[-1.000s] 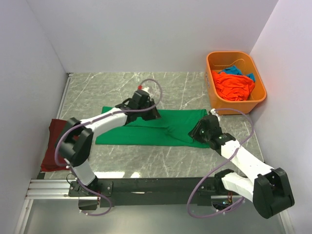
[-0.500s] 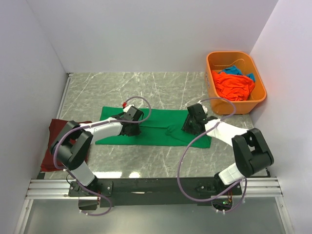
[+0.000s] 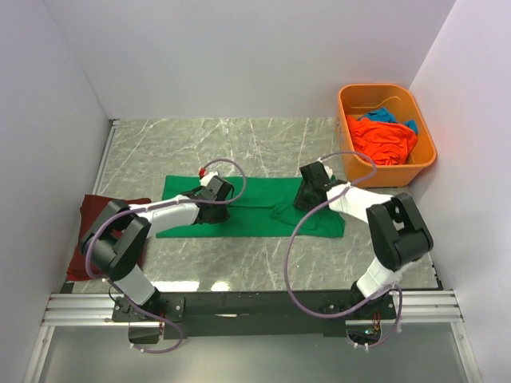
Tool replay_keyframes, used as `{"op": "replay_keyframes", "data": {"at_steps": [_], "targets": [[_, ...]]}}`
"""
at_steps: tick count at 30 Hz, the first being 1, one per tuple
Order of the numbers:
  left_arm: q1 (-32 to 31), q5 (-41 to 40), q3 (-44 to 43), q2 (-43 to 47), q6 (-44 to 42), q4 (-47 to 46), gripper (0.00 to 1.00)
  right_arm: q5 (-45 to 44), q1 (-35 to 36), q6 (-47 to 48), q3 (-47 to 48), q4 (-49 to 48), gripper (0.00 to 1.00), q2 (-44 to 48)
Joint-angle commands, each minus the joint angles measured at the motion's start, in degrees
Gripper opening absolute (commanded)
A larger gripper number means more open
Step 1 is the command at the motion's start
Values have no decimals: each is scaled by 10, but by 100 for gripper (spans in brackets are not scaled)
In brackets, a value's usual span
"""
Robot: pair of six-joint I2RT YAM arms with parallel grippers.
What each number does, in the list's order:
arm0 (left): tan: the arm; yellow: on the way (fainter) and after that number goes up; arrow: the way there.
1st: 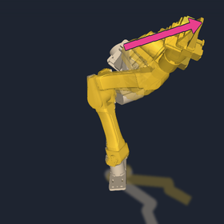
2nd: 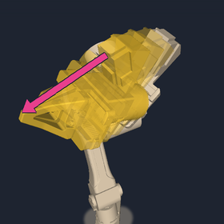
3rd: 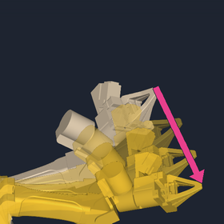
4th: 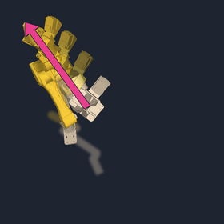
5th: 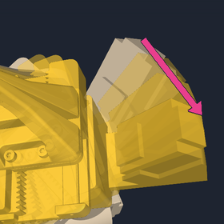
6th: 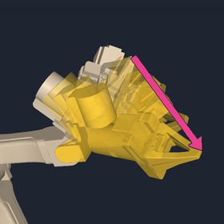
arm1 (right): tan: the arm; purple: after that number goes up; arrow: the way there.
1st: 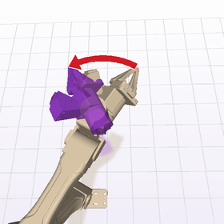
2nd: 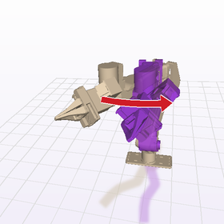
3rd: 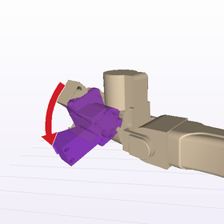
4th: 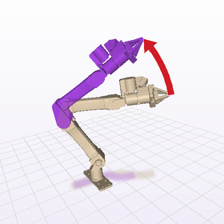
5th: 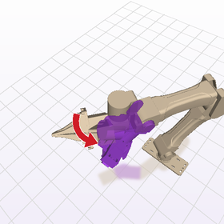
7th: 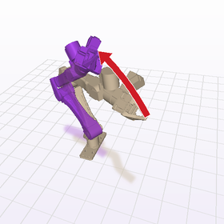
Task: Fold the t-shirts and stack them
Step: Fold the tshirt
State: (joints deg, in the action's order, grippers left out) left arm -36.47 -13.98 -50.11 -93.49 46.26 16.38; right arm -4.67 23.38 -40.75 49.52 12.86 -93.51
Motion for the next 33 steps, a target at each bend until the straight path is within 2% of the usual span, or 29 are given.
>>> {"op": "replay_keyframes", "data": {"at_steps": [1,11,16,21,25,28,33], "targets": [[-17,2,33,9,10,15,18,-13,4,24,41,22,41,-48],[-92,56,94,40,88,-6,15,-13,4,88,217,98,40,-169],[-167,90,109,45,163,-50,15,-16,10,127,332,146,39,-247],[-233,112,87,7,200,-98,15,9,16,173,442,187,40,-310],[-242,134,44,-20,198,-129,15,27,27,204,564,231,40,-376],[-237,128,14,-9,180,-130,19,41,29,215,613,240,40,-394],[-181,127,-22,42,147,-104,28,35,17,216,638,234,42,-351]]}}
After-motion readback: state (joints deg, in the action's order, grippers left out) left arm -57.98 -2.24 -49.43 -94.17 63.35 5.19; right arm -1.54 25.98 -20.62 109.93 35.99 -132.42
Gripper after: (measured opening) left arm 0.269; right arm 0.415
